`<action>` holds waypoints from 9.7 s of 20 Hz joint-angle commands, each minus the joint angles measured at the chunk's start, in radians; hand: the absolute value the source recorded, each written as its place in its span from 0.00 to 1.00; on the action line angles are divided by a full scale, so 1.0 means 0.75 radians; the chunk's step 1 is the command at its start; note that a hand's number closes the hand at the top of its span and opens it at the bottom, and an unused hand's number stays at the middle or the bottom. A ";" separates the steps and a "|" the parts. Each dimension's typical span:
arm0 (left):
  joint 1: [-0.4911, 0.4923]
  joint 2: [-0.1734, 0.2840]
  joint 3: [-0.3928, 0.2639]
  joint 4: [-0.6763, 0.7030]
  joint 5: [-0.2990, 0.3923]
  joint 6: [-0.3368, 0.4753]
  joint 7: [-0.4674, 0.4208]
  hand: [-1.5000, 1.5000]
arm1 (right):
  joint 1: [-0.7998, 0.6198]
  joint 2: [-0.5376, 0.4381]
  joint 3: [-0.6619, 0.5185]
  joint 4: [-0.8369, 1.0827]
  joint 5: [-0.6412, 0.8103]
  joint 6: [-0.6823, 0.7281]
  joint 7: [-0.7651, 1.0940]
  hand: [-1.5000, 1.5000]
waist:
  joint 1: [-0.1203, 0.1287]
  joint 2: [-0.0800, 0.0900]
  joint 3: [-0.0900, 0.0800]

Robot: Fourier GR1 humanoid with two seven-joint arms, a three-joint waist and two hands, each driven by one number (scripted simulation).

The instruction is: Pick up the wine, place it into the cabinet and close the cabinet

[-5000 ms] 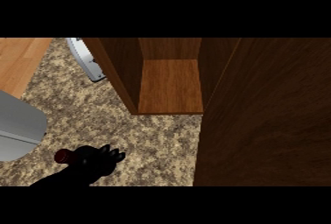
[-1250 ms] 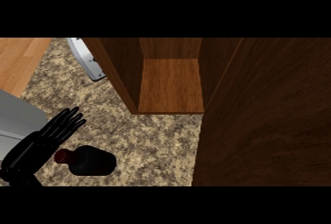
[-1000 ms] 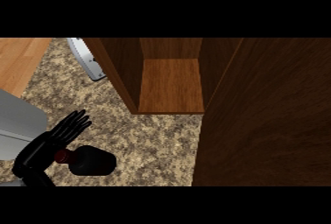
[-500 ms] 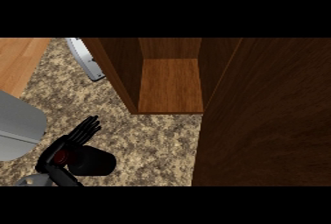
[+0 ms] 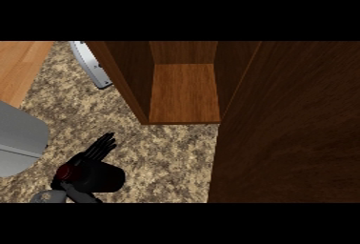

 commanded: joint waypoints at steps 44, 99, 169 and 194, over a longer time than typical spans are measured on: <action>-0.149 -0.236 0.316 0.253 0.550 0.412 -0.127 1.00 | 0.111 0.015 -0.025 -0.028 -0.045 0.055 -0.050 0.00 | 0.022 -0.004 0.004; -0.347 -0.394 -0.695 -0.138 1.253 1.257 -0.137 1.00 | 0.023 -0.025 -0.189 0.077 -0.191 0.118 -0.022 0.00 | 0.012 -0.002 0.003; -1.085 -0.394 -0.771 0.421 1.980 1.466 -0.168 0.00 | -0.009 0.040 -0.031 0.221 -0.138 0.181 -0.219 0.00 | -0.169 0.038 0.001; -1.176 -0.394 -1.040 0.505 1.992 1.536 -0.264 0.00 | -0.013 0.028 -0.039 0.204 -0.136 0.165 -0.181 0.00 | -0.121 0.033 0.001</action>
